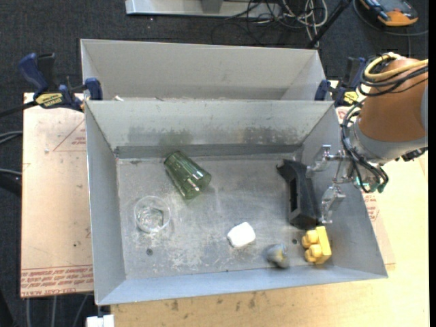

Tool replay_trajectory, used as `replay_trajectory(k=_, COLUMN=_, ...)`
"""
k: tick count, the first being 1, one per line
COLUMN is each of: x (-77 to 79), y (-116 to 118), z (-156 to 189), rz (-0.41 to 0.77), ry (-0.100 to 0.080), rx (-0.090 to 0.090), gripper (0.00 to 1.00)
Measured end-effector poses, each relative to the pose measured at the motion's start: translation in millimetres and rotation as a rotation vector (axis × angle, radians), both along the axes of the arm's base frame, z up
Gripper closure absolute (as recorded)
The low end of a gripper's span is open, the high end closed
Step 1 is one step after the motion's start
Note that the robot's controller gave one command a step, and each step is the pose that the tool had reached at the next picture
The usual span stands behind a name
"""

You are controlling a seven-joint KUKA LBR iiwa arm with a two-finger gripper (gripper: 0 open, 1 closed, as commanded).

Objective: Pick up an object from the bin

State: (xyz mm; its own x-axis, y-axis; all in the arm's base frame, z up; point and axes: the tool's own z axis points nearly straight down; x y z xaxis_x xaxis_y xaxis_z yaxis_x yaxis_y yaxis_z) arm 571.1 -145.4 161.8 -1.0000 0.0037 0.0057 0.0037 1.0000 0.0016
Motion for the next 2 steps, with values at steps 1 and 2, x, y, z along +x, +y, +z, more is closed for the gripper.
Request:
replay_trajectory(k=1, x=2.0, y=0.7, z=4.7, rz=0.003, ry=-0.008, rx=-0.001, gripper=0.00)
replay_trajectory(k=2, x=14.5, y=18.7, z=-30.9, rz=0.223, ry=-0.016, rx=-0.005, gripper=0.00)
